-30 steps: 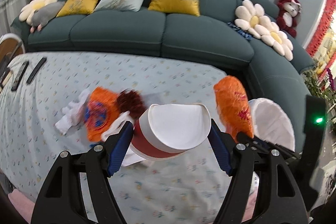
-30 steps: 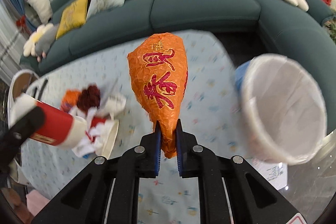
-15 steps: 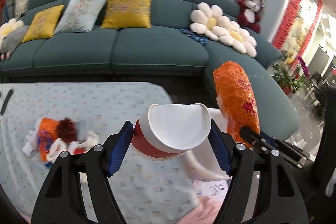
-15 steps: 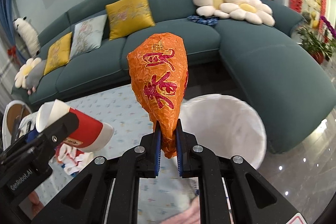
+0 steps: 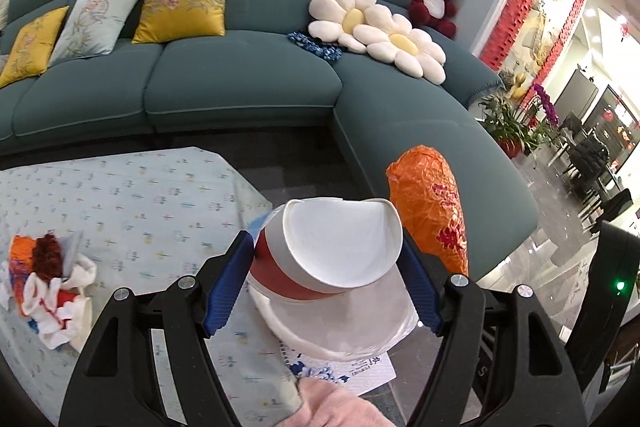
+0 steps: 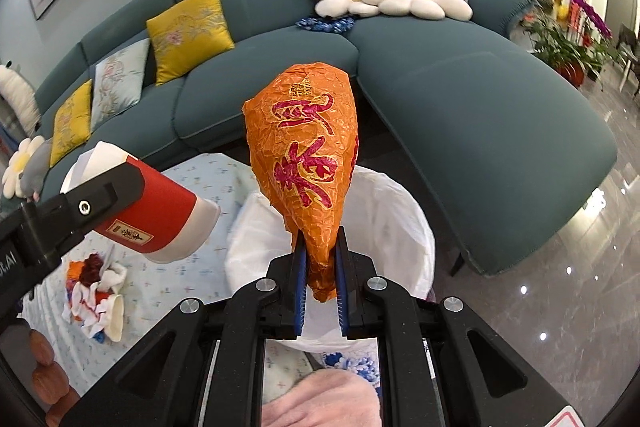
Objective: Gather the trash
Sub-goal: 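Carry cup and bag over the white bin and open both tools, then move both open tools back to the trash pile on the table, then grasp a second red-banded paper cup with the right tool while the left tool grasps a white glove, then carry cup and glove over the white bin and open both tools, then move both open tools back to the table pile, then grasp the blue strap with the left tool and lift it, then grasp the dark red scrunchie with the right tool while the left tool holds the strap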
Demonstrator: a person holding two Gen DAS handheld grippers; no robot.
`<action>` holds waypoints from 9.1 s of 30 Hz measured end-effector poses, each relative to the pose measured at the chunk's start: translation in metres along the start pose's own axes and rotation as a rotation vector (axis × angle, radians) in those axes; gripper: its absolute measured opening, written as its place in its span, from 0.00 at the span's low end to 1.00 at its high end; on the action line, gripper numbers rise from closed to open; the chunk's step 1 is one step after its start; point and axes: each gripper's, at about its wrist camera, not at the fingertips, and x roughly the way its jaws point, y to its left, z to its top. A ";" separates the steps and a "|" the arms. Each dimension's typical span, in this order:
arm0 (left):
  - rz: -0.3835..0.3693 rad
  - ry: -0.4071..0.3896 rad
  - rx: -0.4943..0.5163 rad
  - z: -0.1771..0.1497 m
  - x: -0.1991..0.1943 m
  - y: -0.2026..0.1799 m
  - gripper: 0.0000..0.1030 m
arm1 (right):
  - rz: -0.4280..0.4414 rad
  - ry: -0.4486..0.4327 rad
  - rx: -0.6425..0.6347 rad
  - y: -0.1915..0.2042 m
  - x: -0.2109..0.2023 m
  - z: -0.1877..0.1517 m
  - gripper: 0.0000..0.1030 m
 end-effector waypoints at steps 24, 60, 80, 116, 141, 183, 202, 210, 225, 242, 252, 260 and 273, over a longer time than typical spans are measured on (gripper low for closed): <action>0.089 -0.061 -0.079 0.001 -0.025 0.047 0.87 | -0.001 -0.017 -0.038 0.028 0.005 0.002 0.40; 0.364 0.003 -0.271 -0.098 -0.107 0.292 0.87 | 0.228 0.129 -0.326 0.250 0.008 -0.096 0.41; 0.212 0.111 -0.214 -0.128 -0.055 0.353 0.58 | 0.337 0.348 -0.406 0.313 0.087 -0.179 0.41; 0.107 0.173 -0.246 -0.133 -0.036 0.350 0.02 | 0.444 0.393 -0.372 0.326 0.117 -0.180 0.08; 0.055 -0.072 -0.160 -0.050 -0.129 0.228 0.01 | 0.421 0.079 -0.225 0.221 -0.007 -0.085 0.03; -0.132 -0.071 0.012 0.034 -0.024 -0.010 0.48 | 0.179 -0.067 0.049 0.000 -0.022 -0.013 0.16; -0.006 -0.095 -0.055 0.010 -0.058 0.061 0.56 | 0.203 -0.075 -0.011 0.046 -0.031 -0.016 0.37; 0.078 -0.098 -0.154 -0.015 -0.084 0.132 0.62 | 0.242 -0.053 -0.078 0.099 -0.032 -0.028 0.40; 0.279 -0.015 -0.399 -0.094 -0.106 0.283 0.67 | 0.323 0.043 -0.205 0.212 -0.013 -0.068 0.40; 0.338 0.170 -0.628 -0.159 -0.059 0.364 0.67 | 0.352 0.182 -0.313 0.304 0.043 -0.111 0.40; 0.285 0.229 -0.729 -0.175 -0.037 0.387 0.39 | 0.350 0.224 -0.362 0.341 0.066 -0.118 0.41; 0.262 0.196 -0.727 -0.185 -0.061 0.402 0.16 | 0.357 0.242 -0.406 0.371 0.080 -0.122 0.41; 0.339 0.094 -0.727 -0.167 -0.110 0.441 0.15 | 0.314 0.272 -0.432 0.409 0.122 -0.116 0.40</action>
